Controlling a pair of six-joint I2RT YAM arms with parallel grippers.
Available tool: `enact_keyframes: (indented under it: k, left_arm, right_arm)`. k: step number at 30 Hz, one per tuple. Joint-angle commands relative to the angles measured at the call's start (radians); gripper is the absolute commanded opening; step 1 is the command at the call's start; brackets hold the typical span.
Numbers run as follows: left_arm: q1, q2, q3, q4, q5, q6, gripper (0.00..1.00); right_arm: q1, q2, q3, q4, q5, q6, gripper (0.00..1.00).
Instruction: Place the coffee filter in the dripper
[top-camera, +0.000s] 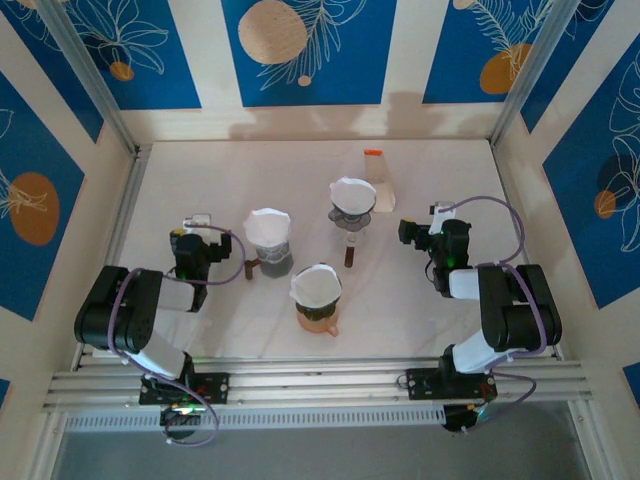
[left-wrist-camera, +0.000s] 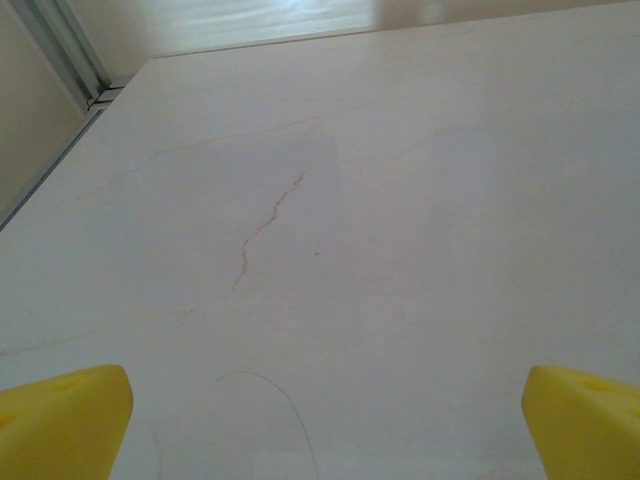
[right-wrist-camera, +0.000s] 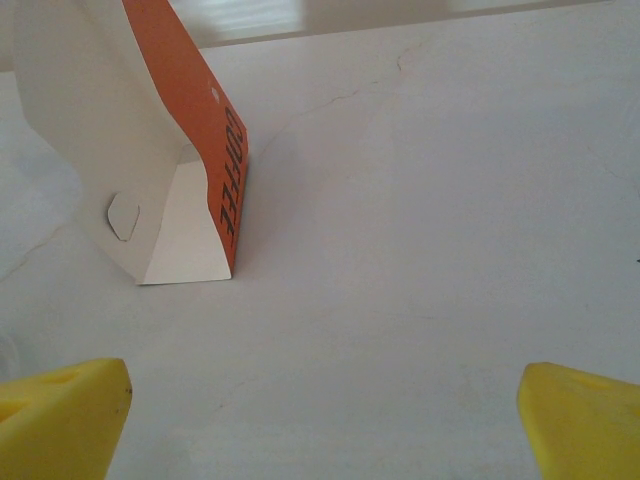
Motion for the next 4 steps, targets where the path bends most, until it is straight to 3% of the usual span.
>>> enact_keyframes:
  k: [1,4]
  left_arm:
    - [0.005,0.003,0.013,0.032,-0.008,0.005,1.00]
    - [0.005,0.003,0.012,0.031,-0.009,0.005,1.00]
  right_arm:
    - [0.005,0.001,-0.005,0.029,-0.002,-0.023,0.99]
    - [0.005,0.000,-0.007,0.032,-0.002,-0.023,0.99]
